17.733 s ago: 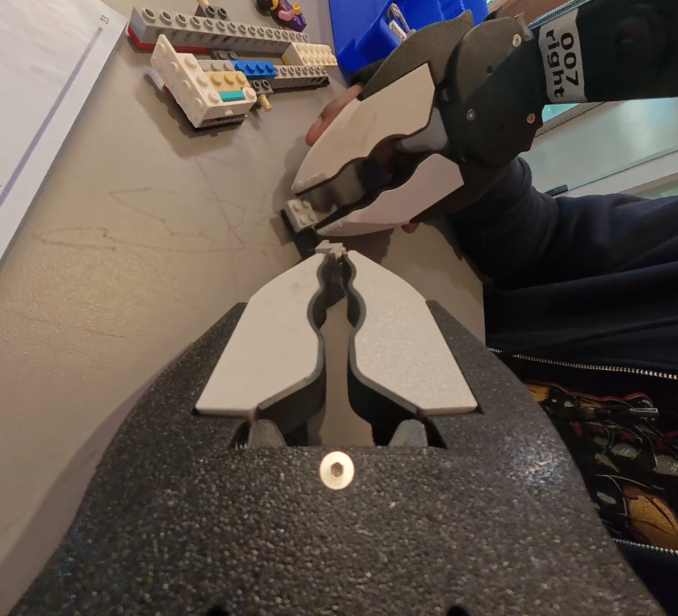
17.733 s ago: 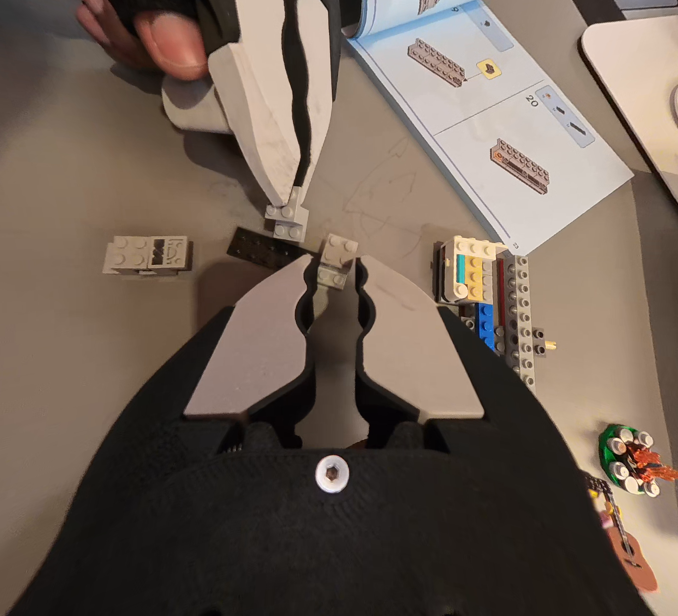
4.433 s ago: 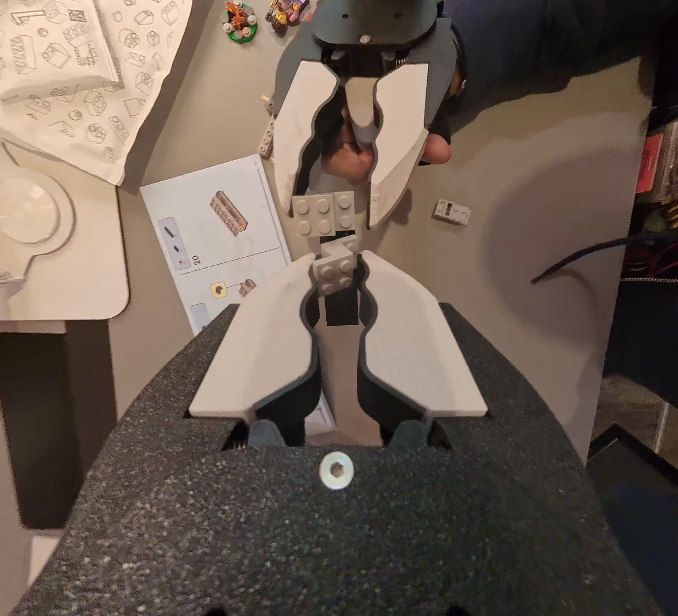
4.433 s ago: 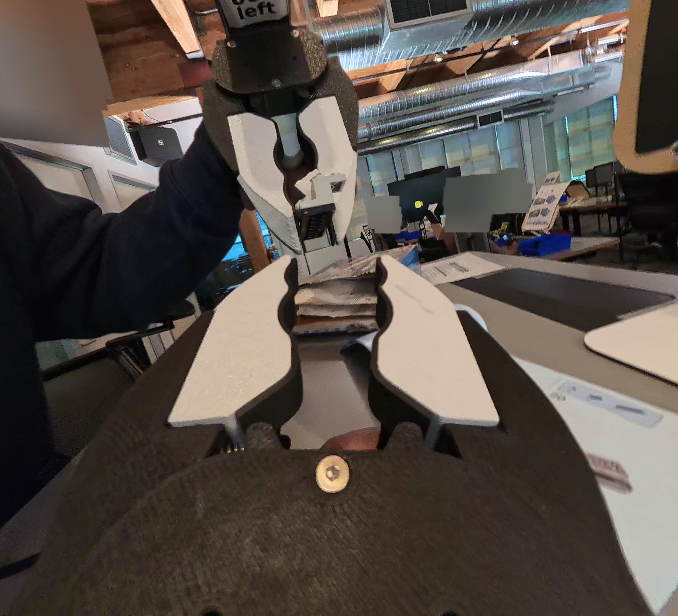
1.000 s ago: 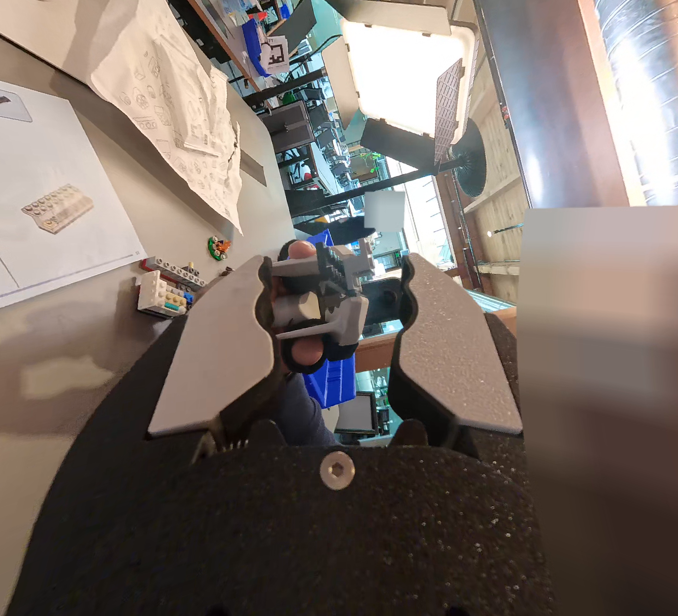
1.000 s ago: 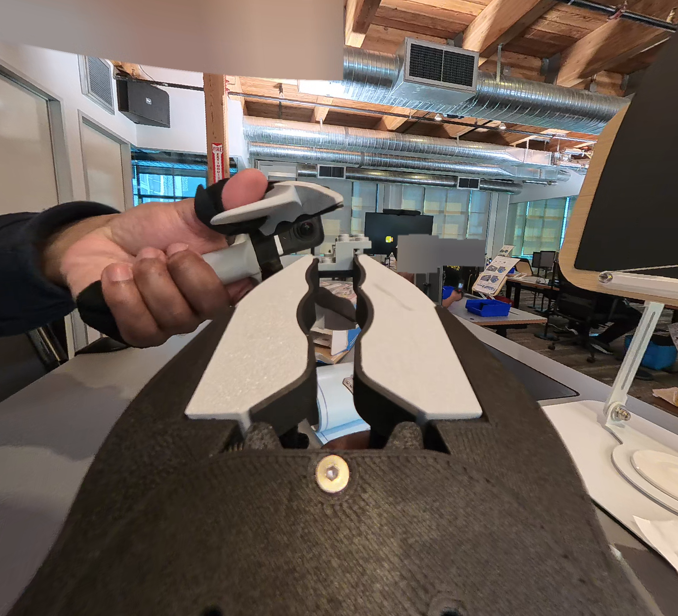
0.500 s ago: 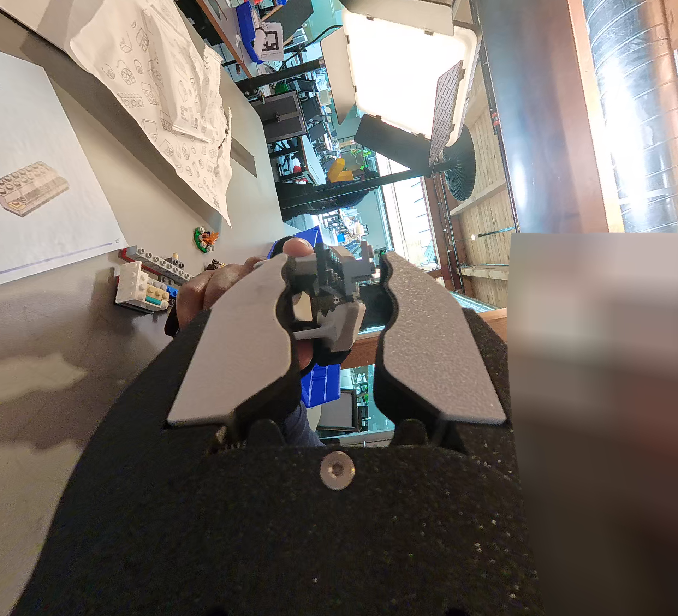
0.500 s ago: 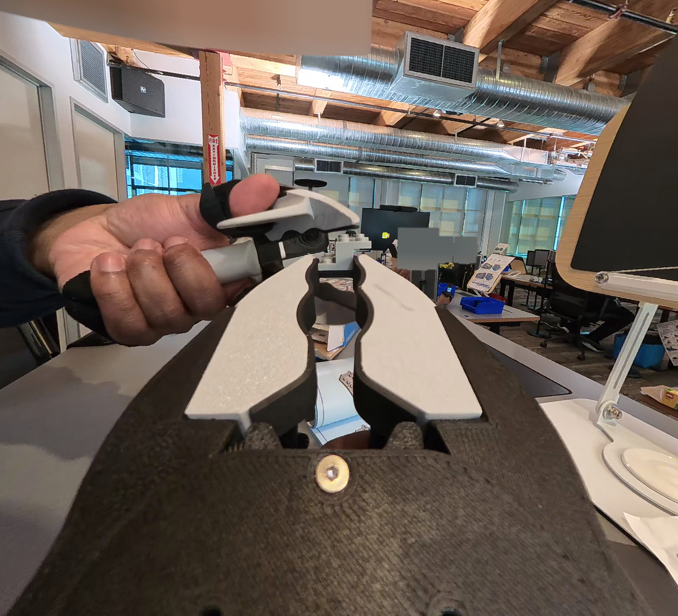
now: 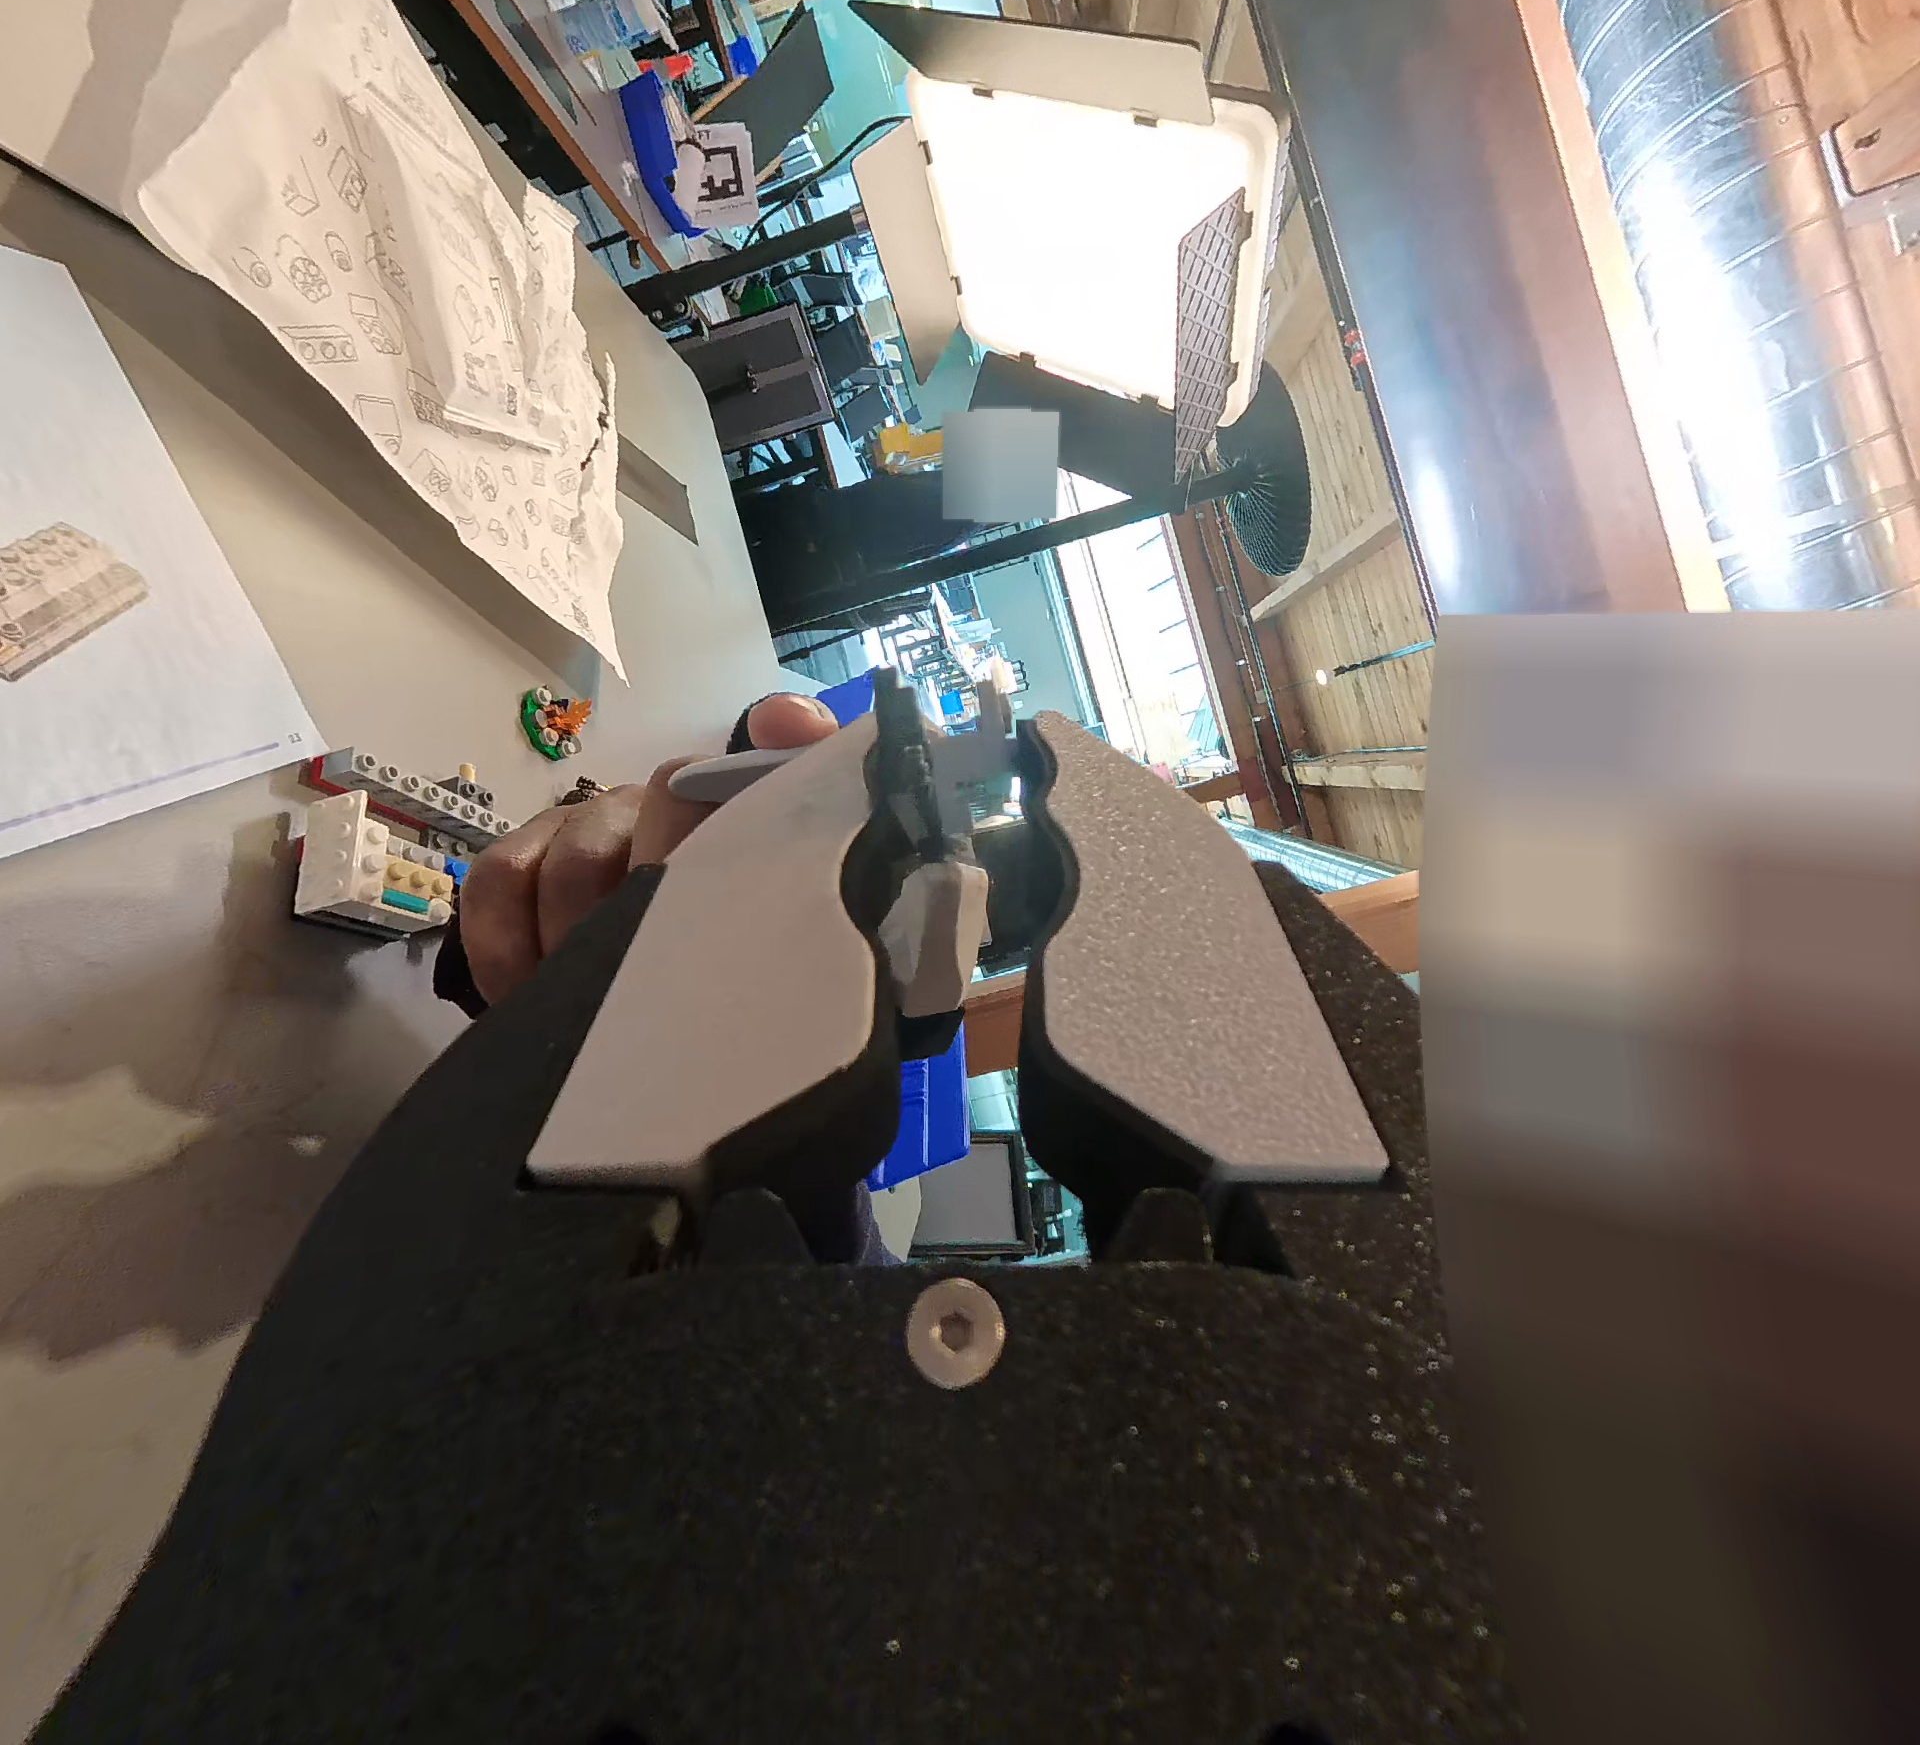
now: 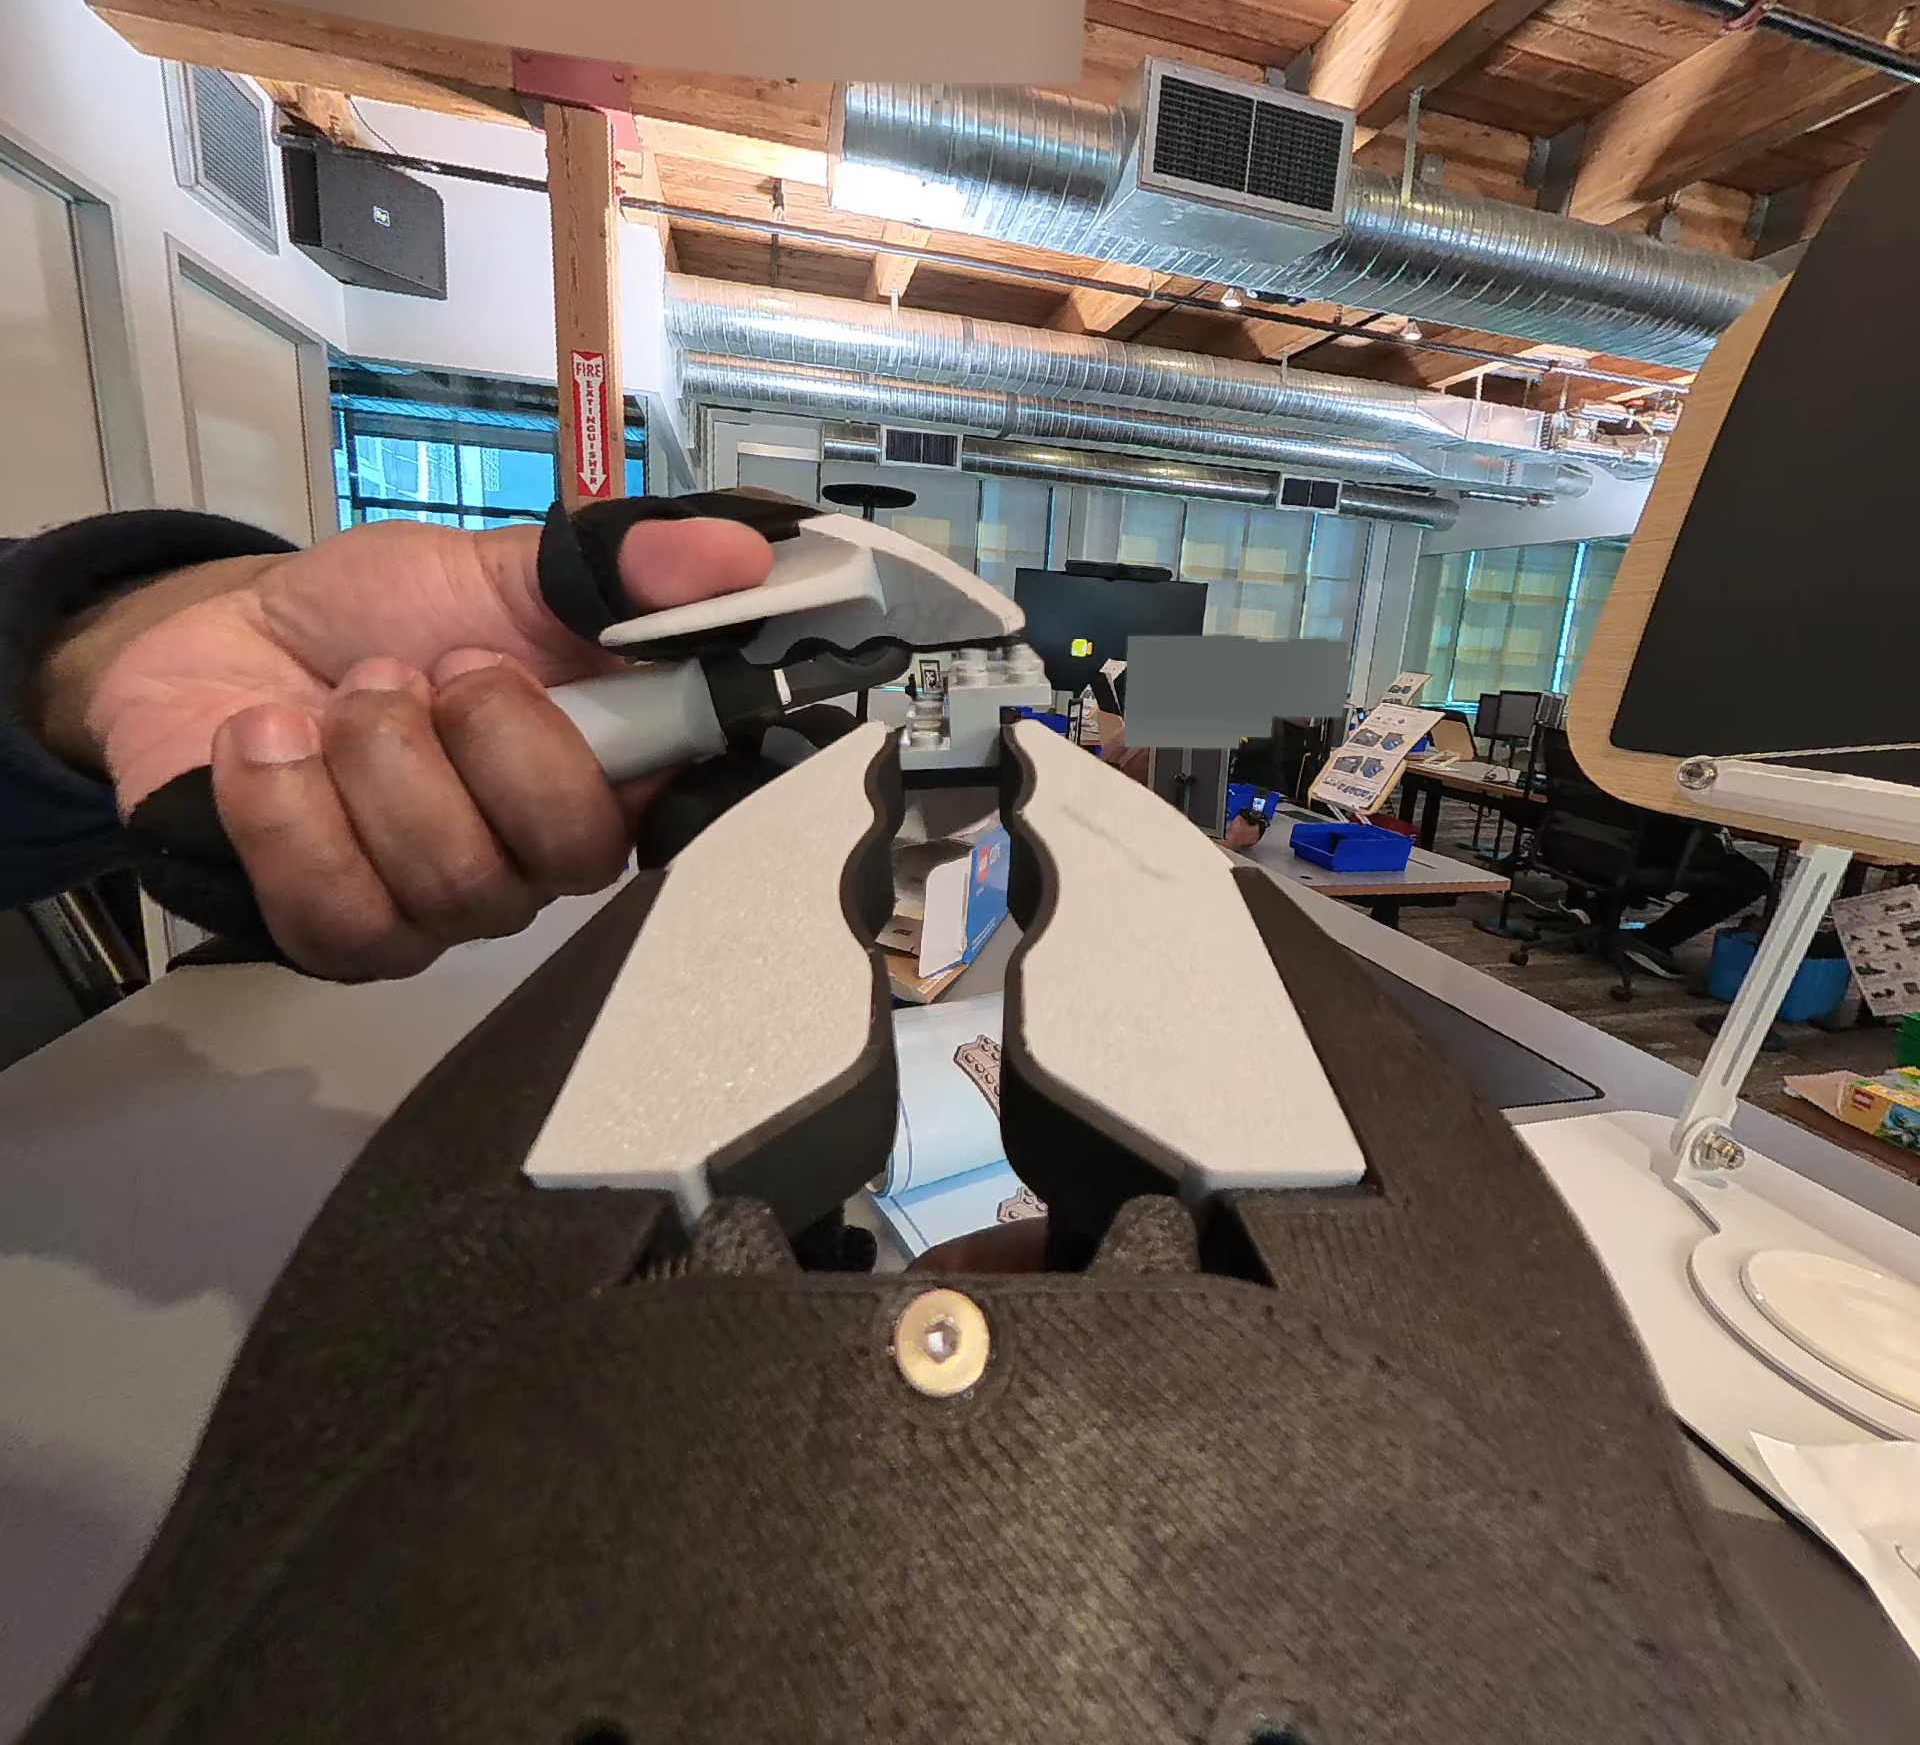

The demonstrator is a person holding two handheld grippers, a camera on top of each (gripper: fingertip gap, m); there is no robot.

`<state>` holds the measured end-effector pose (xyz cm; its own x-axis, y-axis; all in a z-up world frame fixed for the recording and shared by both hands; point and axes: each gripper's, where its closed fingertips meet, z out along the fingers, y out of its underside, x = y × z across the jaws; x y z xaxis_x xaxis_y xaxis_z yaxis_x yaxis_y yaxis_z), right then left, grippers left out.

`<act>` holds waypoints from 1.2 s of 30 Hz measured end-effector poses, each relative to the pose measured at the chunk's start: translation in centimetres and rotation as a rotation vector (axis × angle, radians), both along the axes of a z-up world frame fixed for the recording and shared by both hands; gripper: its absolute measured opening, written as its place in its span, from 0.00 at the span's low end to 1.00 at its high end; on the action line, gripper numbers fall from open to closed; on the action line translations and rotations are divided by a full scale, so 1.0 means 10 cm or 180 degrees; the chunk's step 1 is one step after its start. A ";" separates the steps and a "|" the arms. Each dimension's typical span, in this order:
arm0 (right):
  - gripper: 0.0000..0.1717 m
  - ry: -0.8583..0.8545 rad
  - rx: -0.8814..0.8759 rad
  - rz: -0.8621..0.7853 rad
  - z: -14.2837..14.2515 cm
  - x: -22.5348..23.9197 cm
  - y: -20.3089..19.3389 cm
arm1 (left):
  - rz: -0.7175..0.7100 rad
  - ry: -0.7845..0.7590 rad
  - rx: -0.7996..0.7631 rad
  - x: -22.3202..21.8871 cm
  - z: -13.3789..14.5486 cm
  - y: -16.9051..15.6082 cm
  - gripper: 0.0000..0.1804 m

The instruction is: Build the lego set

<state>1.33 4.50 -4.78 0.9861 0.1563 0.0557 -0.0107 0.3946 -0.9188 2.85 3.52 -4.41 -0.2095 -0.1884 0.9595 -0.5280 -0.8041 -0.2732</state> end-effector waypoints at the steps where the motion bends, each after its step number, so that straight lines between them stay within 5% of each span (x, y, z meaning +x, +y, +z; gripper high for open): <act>1: 0.10 0.0001 0.0005 0.0002 0.00 0.00 0.00 | 0.0007 -0.0017 0.0013 0.00 0.00 0.00 0.11; 21: 0.10 0.0046 -0.0022 -0.0006 -0.01 0.00 0.01 | 0.0094 -0.0330 0.0455 0.01 -0.03 0.00 0.11; 36: 0.13 0.0152 -0.0059 -0.0001 0.00 0.01 0.03 | 0.0106 -0.0340 -0.0174 0.03 -0.01 0.06 0.11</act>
